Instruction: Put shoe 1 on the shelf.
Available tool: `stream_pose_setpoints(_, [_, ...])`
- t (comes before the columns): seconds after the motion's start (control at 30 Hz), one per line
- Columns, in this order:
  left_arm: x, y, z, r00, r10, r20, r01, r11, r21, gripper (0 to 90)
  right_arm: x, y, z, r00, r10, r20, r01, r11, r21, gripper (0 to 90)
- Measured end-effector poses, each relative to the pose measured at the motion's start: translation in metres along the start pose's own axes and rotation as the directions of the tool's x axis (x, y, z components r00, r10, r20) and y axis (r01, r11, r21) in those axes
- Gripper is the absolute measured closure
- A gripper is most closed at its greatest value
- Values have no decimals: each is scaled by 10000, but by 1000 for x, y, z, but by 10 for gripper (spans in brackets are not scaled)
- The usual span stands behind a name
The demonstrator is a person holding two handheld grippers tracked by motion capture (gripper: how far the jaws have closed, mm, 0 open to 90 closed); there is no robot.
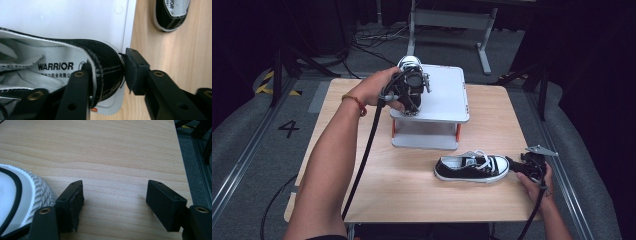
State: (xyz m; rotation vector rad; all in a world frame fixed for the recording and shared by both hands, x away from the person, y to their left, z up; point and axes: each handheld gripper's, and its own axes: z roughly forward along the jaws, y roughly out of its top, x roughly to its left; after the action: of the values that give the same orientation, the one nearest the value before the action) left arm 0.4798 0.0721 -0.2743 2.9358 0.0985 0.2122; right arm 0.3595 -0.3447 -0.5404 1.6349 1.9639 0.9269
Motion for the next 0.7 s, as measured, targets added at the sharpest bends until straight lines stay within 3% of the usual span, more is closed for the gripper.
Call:
stream_pose_setpoints(0.1, [0,-1,-2,9998,-116,-169,113,9998,-188,619,0,0,0,10000,-10,-5,10,10000,-2,308])
stream_pose_setpoints(0.2, [-1,-2,-3,9994,-254,-225,247,9993,-272,472,0,0,0,10000,-5,-10,5,10000,-2,308])
stream_pose_setpoints(0.3, [-1,-2,-7,9983,-416,-408,407,9989,-235,428,0,0,0,10000,-6,-11,6,10000,-1,308])
stream_pose_setpoints(0.37, [-2,-3,-12,9975,-530,-474,520,9984,-225,354,0,0,0,10000,-6,-12,6,10000,-1,308])
stream_pose_setpoints(0.57, [-10,-10,-34,9917,-618,-1126,537,9959,-734,281,0,0,0,10000,-9,-9,9,10000,0,309])
stream_pose_setpoints(0.7, [-21,-20,-48,9902,-576,-1275,404,9902,-1338,265,0,0,0,10000,-8,-9,8,10000,-1,309])
